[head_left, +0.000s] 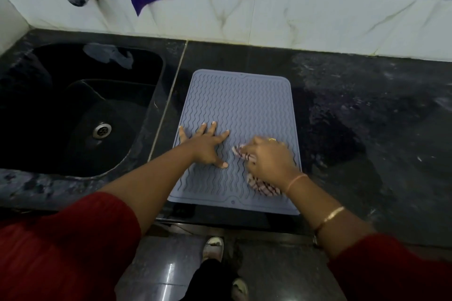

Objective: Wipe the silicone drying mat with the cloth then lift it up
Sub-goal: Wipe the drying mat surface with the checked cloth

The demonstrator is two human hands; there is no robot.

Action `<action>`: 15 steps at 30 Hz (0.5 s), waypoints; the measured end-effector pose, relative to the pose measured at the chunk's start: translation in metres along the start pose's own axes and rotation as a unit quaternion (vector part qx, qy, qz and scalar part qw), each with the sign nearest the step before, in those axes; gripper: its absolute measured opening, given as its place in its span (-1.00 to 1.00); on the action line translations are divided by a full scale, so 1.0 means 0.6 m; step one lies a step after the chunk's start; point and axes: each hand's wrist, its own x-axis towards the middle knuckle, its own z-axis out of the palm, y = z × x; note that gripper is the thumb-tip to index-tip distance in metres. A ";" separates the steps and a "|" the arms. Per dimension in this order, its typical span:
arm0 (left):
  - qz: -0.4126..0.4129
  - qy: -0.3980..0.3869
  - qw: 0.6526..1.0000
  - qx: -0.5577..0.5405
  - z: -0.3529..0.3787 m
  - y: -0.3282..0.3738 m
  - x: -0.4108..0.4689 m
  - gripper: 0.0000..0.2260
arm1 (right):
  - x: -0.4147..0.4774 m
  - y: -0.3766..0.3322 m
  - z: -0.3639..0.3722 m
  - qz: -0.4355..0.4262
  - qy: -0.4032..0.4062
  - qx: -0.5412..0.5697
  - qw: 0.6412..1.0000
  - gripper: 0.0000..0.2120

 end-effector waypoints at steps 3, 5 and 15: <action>-0.004 0.003 1.000 0.015 -0.001 0.002 -0.003 -0.13 | -0.050 -0.001 0.007 -0.061 -0.017 0.025 0.998 -0.66; -0.005 0.005 1.000 0.009 0.000 0.004 -0.006 -0.14 | -0.067 0.001 0.001 -0.083 -0.059 0.056 0.993 -0.70; -0.013 0.008 0.999 0.034 0.002 0.007 -0.008 -0.13 | 0.065 0.002 -0.021 0.058 0.026 0.041 0.997 -0.66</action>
